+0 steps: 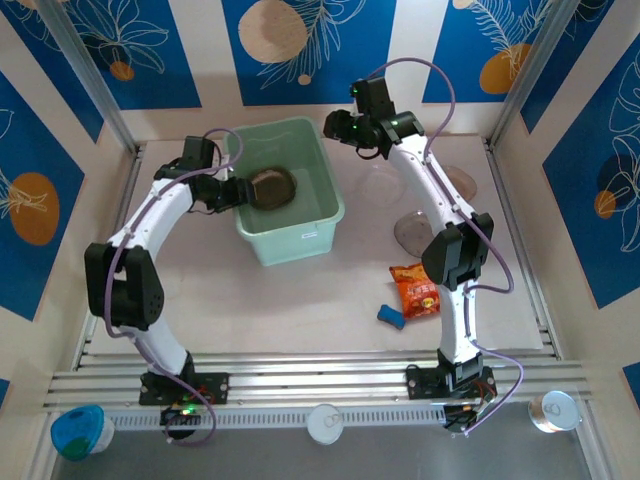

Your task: Place the plates into the plastic bin on the countertop

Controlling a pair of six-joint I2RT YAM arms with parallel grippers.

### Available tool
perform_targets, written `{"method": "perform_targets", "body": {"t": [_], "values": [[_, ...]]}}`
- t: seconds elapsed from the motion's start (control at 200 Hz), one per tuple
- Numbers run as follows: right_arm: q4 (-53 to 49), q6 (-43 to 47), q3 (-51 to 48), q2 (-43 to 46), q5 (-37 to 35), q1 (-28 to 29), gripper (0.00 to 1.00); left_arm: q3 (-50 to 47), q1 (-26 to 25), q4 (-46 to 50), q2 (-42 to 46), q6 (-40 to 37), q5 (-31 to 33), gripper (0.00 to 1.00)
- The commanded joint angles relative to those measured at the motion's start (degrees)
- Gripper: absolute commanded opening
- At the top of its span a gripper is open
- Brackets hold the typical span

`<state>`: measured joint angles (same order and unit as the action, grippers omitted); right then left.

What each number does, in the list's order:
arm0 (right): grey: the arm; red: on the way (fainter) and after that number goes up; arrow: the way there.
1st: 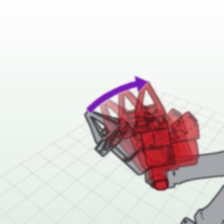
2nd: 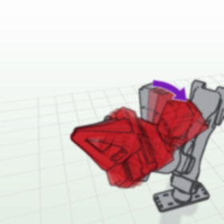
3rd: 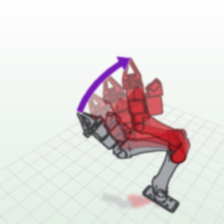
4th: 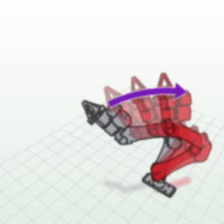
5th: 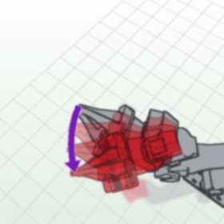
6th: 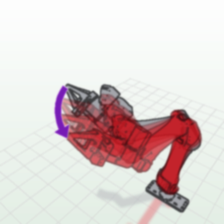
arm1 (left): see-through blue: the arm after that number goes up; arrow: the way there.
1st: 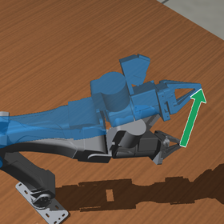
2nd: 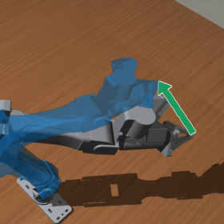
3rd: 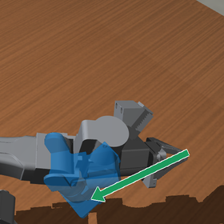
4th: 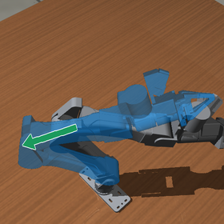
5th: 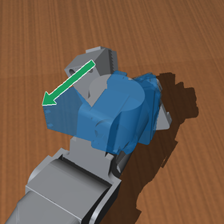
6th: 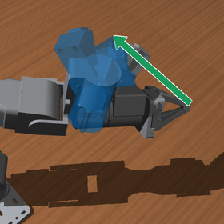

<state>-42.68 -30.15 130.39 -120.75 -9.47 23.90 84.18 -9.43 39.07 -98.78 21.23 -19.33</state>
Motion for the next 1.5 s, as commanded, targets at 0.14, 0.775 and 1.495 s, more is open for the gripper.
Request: {"method": "perform_targets", "body": {"t": [0.14,0.775,1.495], "values": [[-4.13,3.56,0.98,0.05,6.62,1.19,0.54,-3.60,-1.89,3.01,3.16,0.59,0.39,0.27],[-13.65,10.31,6.12,-1.77,3.82,12.54,0.44,-15.95,-5.60,-2.64,16.80,10.91,8.02,0.34],[-10.10,-10.88,-26.14,21.67,3.43,-2.60,0.43,-7.64,-4.19,-1.54,15.52,0.08,8.44,0.56]]}}
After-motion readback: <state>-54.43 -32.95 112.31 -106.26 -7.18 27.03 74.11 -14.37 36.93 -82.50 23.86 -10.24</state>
